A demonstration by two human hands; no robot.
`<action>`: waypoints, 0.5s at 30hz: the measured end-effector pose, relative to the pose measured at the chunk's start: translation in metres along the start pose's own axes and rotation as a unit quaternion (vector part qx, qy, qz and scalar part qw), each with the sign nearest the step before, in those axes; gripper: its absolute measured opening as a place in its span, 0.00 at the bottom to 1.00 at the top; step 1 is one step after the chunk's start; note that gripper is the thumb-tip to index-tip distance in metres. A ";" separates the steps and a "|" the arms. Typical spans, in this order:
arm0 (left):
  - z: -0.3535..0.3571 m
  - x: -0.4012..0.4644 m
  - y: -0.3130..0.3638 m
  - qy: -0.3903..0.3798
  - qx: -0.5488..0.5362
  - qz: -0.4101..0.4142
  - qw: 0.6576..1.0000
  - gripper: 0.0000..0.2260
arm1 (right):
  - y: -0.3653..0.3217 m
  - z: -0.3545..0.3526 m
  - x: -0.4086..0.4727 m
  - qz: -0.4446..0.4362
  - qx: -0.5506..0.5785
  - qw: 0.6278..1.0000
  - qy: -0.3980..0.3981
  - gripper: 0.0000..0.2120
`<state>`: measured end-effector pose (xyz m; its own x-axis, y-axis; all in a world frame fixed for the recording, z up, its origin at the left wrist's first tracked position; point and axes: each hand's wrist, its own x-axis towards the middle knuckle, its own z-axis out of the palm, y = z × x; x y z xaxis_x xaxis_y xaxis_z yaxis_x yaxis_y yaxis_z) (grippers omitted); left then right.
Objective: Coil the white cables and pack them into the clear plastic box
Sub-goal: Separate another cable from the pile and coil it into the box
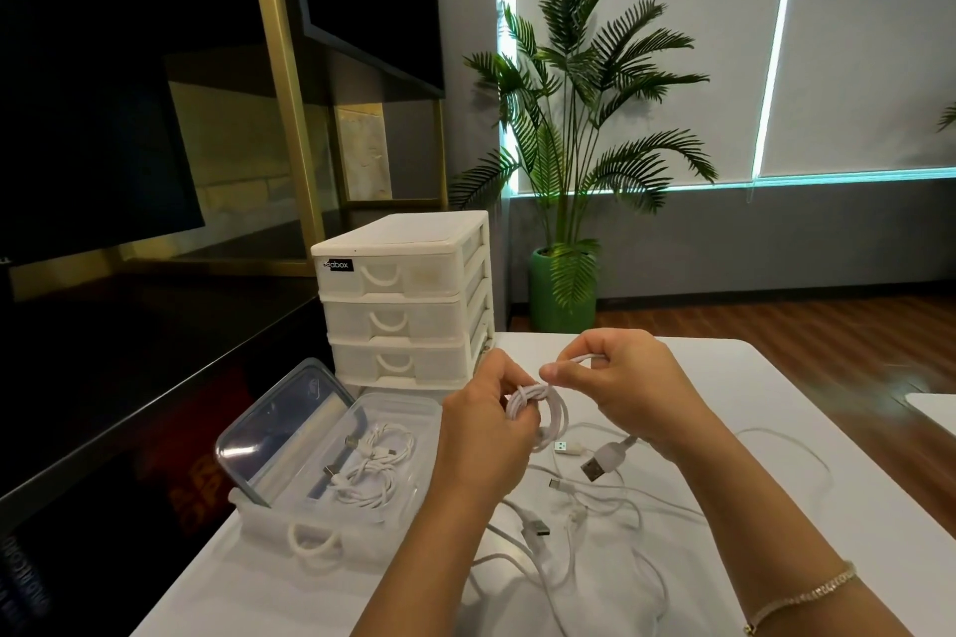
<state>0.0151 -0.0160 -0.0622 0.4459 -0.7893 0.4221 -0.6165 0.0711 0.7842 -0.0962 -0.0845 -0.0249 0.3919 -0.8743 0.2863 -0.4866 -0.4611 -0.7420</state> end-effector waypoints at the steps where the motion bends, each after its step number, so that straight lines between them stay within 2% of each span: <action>1: 0.000 0.000 0.000 0.000 -0.005 -0.005 1.000 0.07 | 0.000 0.000 0.000 -0.001 0.005 1.000 0.000 0.08; 7: 0.000 -0.003 0.004 0.029 -0.076 -0.004 0.997 0.11 | 0.003 -0.001 0.001 0.009 0.089 0.996 -0.009 0.07; 12: 0.000 -0.006 0.007 0.021 -0.054 0.083 0.995 0.17 | 0.005 0.000 0.002 -0.003 0.090 0.996 -0.010 0.06; 15: 0.001 -0.006 0.006 0.023 -0.055 0.117 0.991 0.16 | 0.006 0.001 0.003 -0.016 0.080 0.997 -0.012 0.07</action>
<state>0.0081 -0.0117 -0.0607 0.3303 -0.7150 0.6161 -0.6322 0.3171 0.7069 -0.0973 -0.0894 -0.0293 0.4254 -0.8546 0.2979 -0.3437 -0.4571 -0.8203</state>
